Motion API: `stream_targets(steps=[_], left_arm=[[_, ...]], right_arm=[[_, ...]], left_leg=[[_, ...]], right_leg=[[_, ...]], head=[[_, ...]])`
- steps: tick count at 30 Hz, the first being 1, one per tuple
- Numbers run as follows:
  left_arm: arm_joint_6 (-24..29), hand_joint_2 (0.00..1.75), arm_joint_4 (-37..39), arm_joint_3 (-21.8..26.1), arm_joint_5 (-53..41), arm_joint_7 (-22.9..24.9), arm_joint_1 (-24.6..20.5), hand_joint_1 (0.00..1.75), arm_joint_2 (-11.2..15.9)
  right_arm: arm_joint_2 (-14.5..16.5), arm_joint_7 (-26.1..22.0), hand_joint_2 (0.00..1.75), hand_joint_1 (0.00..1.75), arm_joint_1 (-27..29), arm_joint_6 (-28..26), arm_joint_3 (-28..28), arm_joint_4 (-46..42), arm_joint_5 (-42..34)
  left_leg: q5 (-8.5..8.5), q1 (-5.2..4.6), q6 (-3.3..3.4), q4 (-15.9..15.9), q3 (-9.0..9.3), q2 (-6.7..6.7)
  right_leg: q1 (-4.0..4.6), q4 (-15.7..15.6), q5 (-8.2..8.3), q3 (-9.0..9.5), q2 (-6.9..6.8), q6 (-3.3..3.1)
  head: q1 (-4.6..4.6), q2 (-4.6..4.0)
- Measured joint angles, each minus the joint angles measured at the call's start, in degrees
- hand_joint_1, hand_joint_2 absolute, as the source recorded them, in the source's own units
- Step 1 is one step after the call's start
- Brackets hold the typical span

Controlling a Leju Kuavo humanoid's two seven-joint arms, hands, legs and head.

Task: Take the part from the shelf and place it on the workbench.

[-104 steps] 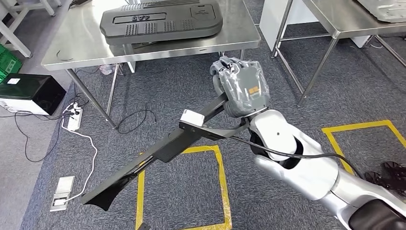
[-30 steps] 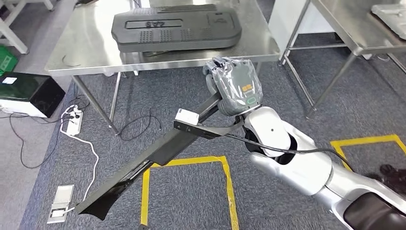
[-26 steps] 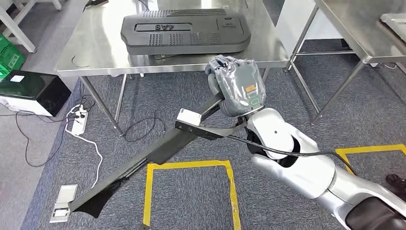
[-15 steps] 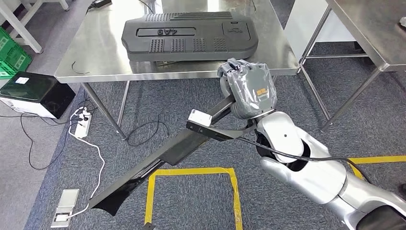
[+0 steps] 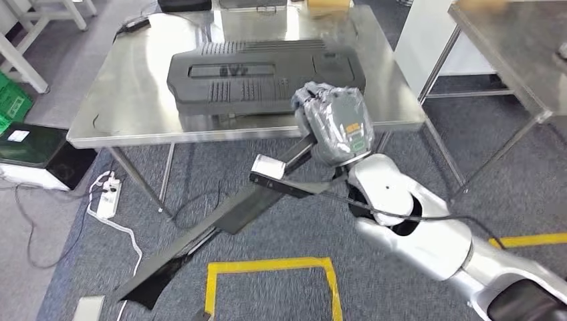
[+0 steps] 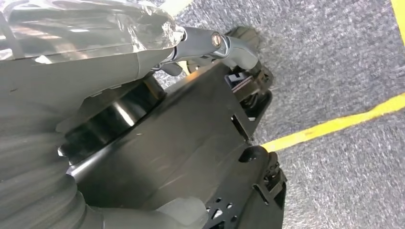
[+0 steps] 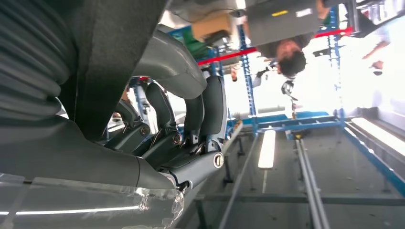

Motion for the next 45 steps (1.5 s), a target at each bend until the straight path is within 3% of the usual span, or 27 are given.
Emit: stream_targets(steps=[2, 5, 7, 8, 9, 10, 11, 12, 13, 15, 17, 20, 21, 22, 23, 24, 25, 27, 30, 38, 45], left_arm=[[0.0, 1.75, 0.0, 0.0, 0.0, 0.0, 0.0, 0.00, 0.0], [0.0, 1.75, 0.0, 0.0, 0.0, 0.1, 0.2, 0.00, 0.0], [0.0, 1.75, 0.0, 0.0, 0.0, 0.1, 0.5, 0.00, 0.0], [0.1, 1.75, 0.0, 0.0, 0.0, 0.2, 0.6, 0.00, 0.0], [0.1, 1.75, 0.0, 0.0, 0.1, 0.3, 0.6, 0.00, 0.0], [0.0, 1.75, 0.0, 0.0, 0.1, 0.4, 0.6, 0.00, -0.1], [0.0, 1.75, 0.0, 0.0, 0.1, 0.5, 0.6, 0.00, -0.2], [0.0, 1.75, 0.0, 0.0, 0.1, 0.6, 0.6, 0.00, -0.2], [0.1, 1.75, 0.0, 0.0, 0.1, 0.6, 0.6, 0.00, -0.3], [0.1, 1.75, 0.0, 0.0, 0.1, 0.7, 0.6, 0.00, -0.3], [0.2, 1.75, 0.0, 0.0, 0.1, 0.6, 0.5, 0.00, -0.3], [0.2, 1.75, 0.0, 0.0, 0.1, 0.4, 0.4, 0.00, -0.3], [0.2, 1.75, 0.0, 0.0, 0.1, 0.4, 0.2, 0.00, -0.3], [0.2, 1.75, 0.0, 0.0, 0.1, 0.4, 0.1, 0.00, -0.3], [0.2, 1.75, 0.0, 0.0, 0.1, 0.4, 0.0, 0.00, -0.2], [0.3, 1.75, 0.0, 0.0, 0.2, 0.5, 0.0, 0.00, -0.2], [0.3, 1.75, 0.0, 0.0, 0.2, 0.5, 0.1, 0.00, -0.2], [0.5, 1.75, 0.0, 0.0, 0.2, 0.7, 0.2, 0.00, -0.2], [0.6, 1.75, 0.0, 0.0, 0.2, 0.7, 0.2, 0.00, -0.1], [0.7, 1.75, 0.0, 0.0, 0.2, 0.7, 0.2, 0.00, -0.2], [0.8, 1.75, 0.0, 0.0, 0.4, 0.7, 0.2, 0.00, -0.2]], right_arm=[[0.0, 0.0, 1.75, 1.75, -0.3, 0.0, 0.0, 0.0, 0.0], [0.1, 0.0, 1.75, 1.75, -0.3, -0.1, 0.0, 0.1, -0.2], [0.1, 0.0, 1.75, 1.75, -0.2, -0.1, 0.0, 0.1, -0.3], [0.1, -0.1, 1.75, 1.75, -0.2, -0.1, 0.0, 0.1, -0.3], [0.1, -0.1, 1.75, 1.75, -0.2, -0.1, 0.0, 0.2, -0.3], [0.1, -0.1, 1.75, 1.75, -0.1, -0.2, 0.0, 0.2, -0.3], [0.1, -0.1, 1.75, 1.75, 0.0, -0.3, 0.0, 0.2, -0.4], [0.1, -0.1, 1.75, 1.75, 0.0, -0.3, 0.1, 0.3, -0.4], [0.2, -0.1, 1.75, 1.75, 0.1, -0.4, 0.1, 0.3, -0.4], [0.2, -0.1, 1.75, 1.75, -0.1, -0.5, 0.1, 0.3, -0.4], [0.2, -0.1, 1.75, 1.75, -0.2, -0.6, 0.1, 0.3, -0.4], [0.3, -0.1, 1.75, 1.75, -0.2, -0.8, 0.1, 0.3, -0.4], [0.3, -0.1, 1.75, 1.75, -0.1, -0.8, 0.1, 0.4, -0.4], [0.3, -0.1, 1.75, 1.75, -0.1, -0.8, 0.2, 0.4, -0.4], [0.3, -0.1, 1.75, 1.75, -0.1, -0.8, 0.2, 0.4, -0.4], [0.4, -0.2, 1.75, 1.75, -0.1, -0.8, 0.3, 0.4, -0.5], [0.4, -0.2, 1.75, 1.75, 0.0, -0.8, 0.3, 0.4, -0.5], [0.4, -0.2, 1.75, 1.75, 0.0, -0.9, 0.3, 0.5, -0.5], [0.6, -0.2, 1.75, 1.75, 0.0, -1.0, 0.4, 0.6, -0.6], [0.6, -0.3, 1.75, 1.75, 0.0, -1.1, 0.4, 0.7, -0.6], [0.8, -0.4, 1.75, 1.75, 0.0, -1.4, 0.4, 0.9, -0.7]], left_leg=[[-0.52, -0.06, 1.04, -0.2, 1.67, -0.28], [-1.80, -0.46, 1.91, -0.4, 3.41, -0.46], [-3.06, -0.87, 2.06, -0.4, 4.95, -0.68], [-3.78, -1.13, 2.08, -0.4, 5.89, -0.77], [-4.54, -1.37, 2.09, -0.4, 6.80, -0.81], [-5.33, -1.61, 2.02, -0.3, 7.68, -0.83], [-6.02, -1.72, 1.88, -0.3, 8.19, -0.95], [-6.56, -1.67, 1.61, -0.3, 8.47, -1.01], [-6.81, -1.65, 1.28, -0.2, 8.60, -1.08], [-6.96, -1.52, 0.62, 0.3, 8.55, -1.07], [-7.45, -1.38, -0.10, 3.8, 7.00, -0.92], [-10.89, -0.61, -1.35, 13.4, 0.78, -0.65], [-11.76, -0.34, -1.66, 15.2, -0.96, -0.57], [-11.56, -0.12, -1.86, 15.2, -1.90, -0.50], [-9.84, 0.07, -2.08, 13.3, -1.93, -0.45], [-6.87, 0.20, -2.20, 9.8, -1.26, -0.41], [-3.83, 0.26, -2.18, 6.0, -0.44, -0.41], [-0.57, 0.01, -1.61, 1.0, 0.64, -0.36], [-0.24, -0.25, -0.51, 0.5, 0.83, -0.61], [-0.66, -0.32, 0.09, 0.3, 0.77, -1.39], [-0.64, -0.44, 0.37, 0.4, 0.80, -1.33]], right_leg=[[-0.07, 4.1, -0.58, -1.81, -0.10, 0.16], [0.33, 13.8, -4.77, -9.50, -0.11, -0.25], [0.82, 14.6, -6.89, -13.28, -0.10, -0.72], [1.11, 12.6, -5.91, -14.10, -0.09, -1.13], [1.48, 9.2, -2.74, -14.35, -0.05, -1.77], [1.94, 6.0, 1.78, -14.58, 0.13, -2.52], [2.32, 3.4, 5.66, -14.59, 0.30, -3.06], [2.65, 1.8, 8.53, -14.66, 0.46, -3.44], [2.91, 1.3, 9.56, -14.66, 0.59, -3.59], [2.80, 0.4, 9.09, -13.78, 0.58, -3.78], [2.35, -0.4, 8.63, -12.41, 0.51, -4.27], [1.99, -0.7, 7.44, -10.86, 0.44, -4.55], [1.89, -0.6, 6.94, -10.36, 0.45, -4.43], [1.77, -0.6, 6.40, -9.76, 0.48, -4.26], [1.64, -0.5, 5.82, -9.07, 0.52, -4.07], [1.51, -0.5, 5.24, -8.34, 0.56, -3.87], [1.42, -0.4, 4.71, -7.69, 0.61, -3.63], [1.35, -0.3, 3.94, -7.17, 0.69, -3.03], [1.40, 0.0, 3.33, -7.42, 0.72, -2.30], [1.36, -0.6, 3.34, -6.96, 0.53, -2.18], [1.21, -1.2, 3.11, -6.64, 0.47, -1.47]], head=[[0.60, 0.00], [2.04, 0.00], [2.85, 0.00], [3.23, 0.00], [3.63, 0.00], [3.82, 0.00], [3.85, 0.00], [3.83, 0.00], [3.71, 0.00], [3.81, 0.00], [3.56, 0.00], [2.36, 0.00], [2.00, 0.00], [1.68, 0.00], [1.34, 0.00], [0.98, 0.00], [0.58, 0.00], [-0.06, 0.00], [-0.10, 0.00], [1.17, 0.00], [1.32, 0.00]])
